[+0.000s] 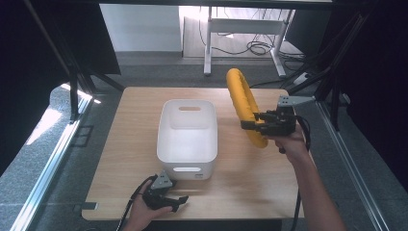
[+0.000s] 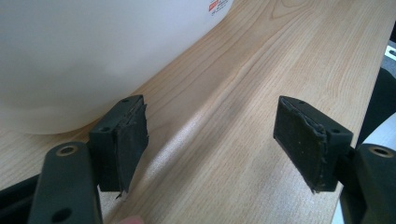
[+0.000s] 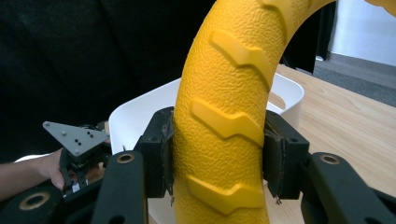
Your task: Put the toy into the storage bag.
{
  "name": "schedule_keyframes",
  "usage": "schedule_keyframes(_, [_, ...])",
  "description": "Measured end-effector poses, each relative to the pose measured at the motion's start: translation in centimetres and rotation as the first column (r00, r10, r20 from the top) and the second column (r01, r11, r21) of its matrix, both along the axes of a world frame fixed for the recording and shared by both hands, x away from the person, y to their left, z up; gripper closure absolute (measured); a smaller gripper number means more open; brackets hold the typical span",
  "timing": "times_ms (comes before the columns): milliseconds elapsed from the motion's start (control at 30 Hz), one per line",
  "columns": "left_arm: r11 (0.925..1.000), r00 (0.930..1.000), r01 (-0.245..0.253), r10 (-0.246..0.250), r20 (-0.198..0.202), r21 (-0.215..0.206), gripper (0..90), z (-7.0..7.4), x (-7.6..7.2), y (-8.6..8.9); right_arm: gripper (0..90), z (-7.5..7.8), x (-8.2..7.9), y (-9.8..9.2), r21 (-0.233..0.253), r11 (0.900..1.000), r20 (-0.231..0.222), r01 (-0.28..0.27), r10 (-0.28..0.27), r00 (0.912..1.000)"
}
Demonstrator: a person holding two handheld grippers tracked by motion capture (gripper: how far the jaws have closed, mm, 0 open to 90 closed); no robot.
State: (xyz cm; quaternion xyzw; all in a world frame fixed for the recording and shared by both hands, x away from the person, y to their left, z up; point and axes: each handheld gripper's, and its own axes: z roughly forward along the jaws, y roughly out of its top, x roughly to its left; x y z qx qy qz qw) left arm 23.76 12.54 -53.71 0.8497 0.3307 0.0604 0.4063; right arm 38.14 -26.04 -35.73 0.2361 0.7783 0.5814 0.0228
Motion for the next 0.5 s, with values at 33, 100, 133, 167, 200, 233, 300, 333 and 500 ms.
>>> schedule_keyframes(33, [1.0, 1.0, 0.0, 0.0, 0.0, 0.0, 26.1, 0.0, 0.0, 0.0, 51.6, 0.2, -0.1, 0.2, 0.001, 1.0, 0.006, -0.002, 0.002, 1.0])
schedule_keyframes(100, [1.0, 1.0, 0.001, -0.001, 0.0, 0.002, 26.2, 0.0, 0.0, 0.0, 51.6, 0.4, -0.3, 0.3, 0.008, 1.0, 0.014, -0.006, 0.006, 0.9999])
schedule_keyframes(133, [1.0, 1.0, 0.001, -0.001, 0.0, 0.002, 26.1, 0.0, 0.0, 0.0, 51.6, 0.4, -0.3, 0.3, 0.008, 1.0, 0.014, -0.006, 0.006, 0.9999])
schedule_keyframes(167, [1.0, 1.0, 0.001, -0.001, 0.0, 0.002, 26.1, 0.0, 0.0, 0.0, 51.6, 0.5, -0.3, 0.4, 0.012, 1.0, 0.017, -0.007, 0.007, 0.9998])
schedule_keyframes(200, [1.0, 1.0, 0.001, -0.001, 0.0, 0.001, 26.1, 0.0, 0.0, 0.0, 51.6, 0.5, -0.4, 0.5, 0.013, 1.0, 0.021, -0.009, 0.008, 0.9998])
schedule_keyframes(233, [1.0, 1.0, 0.0, 0.0, 0.0, -0.001, 26.2, 0.0, 0.0, 0.0, 51.6, 0.6, -0.4, 0.6, 0.013, 1.0, 0.023, -0.01, 0.01, 0.9997])
schedule_keyframes(300, [1.0, 1.0, 0.0, 0.0, 0.001, 0.0, 26.1, 0.0, 0.0, 0.0, 51.6, 0.7, -0.5, 0.8, 0.016, 1.0, 0.025, -0.014, 0.014, 0.9996])
schedule_keyframes(333, [1.0, 1.0, 0.001, -0.001, 0.0, 0.001, 26.2, 0.0, 0.0, 0.0, 51.6, 0.7, -0.5, 0.9, 0.017, 1.0, 0.025, -0.017, 0.016, 0.9996])
schedule_keyframes(500, [1.0, 1.0, 0.005, -0.005, -0.002, 0.002, 26.1, 0.0, 0.0, -0.1, 51.6, 1.0, -0.9, 1.3, 0.027, 0.999, 0.03, -0.028, 0.027, 0.9992])
